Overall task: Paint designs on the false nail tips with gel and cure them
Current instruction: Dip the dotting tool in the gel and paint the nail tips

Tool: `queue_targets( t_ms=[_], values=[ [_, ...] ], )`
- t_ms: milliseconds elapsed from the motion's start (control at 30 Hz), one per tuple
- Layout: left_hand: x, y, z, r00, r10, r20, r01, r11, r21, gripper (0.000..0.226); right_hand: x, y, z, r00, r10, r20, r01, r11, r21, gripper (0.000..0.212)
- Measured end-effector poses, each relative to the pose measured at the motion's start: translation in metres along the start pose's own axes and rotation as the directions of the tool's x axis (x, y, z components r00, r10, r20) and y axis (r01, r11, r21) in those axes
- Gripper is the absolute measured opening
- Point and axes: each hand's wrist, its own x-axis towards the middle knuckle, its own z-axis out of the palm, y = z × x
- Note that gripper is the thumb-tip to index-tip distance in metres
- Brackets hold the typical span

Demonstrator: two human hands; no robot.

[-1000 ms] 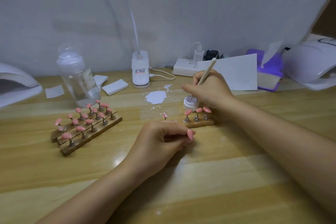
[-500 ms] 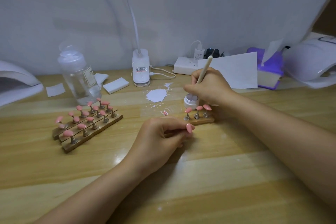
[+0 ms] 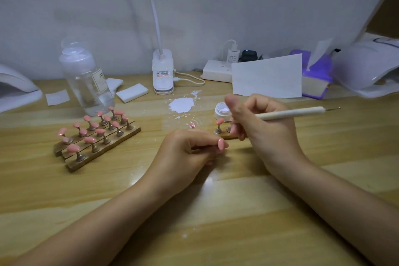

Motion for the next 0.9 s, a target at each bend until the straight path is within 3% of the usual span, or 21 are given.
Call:
queue_targets(
  t_ms=[433, 900],
  values=[
    [0.000, 0.002, -0.001, 0.998, 0.061, 0.035, -0.063, 0.995, 0.072, 0.021, -0.005, 0.019, 0.002, 0.999, 0.023, 0.047, -0.023, 1.000, 0.000, 0.053],
    [0.000, 0.000, -0.001, 0.997, 0.066, 0.049, -0.070, 0.994, 0.084, 0.018, -0.005, 0.019, 0.003, 0.996, 0.034, 0.080, -0.034, 0.999, -0.002, 0.047]
  ],
)
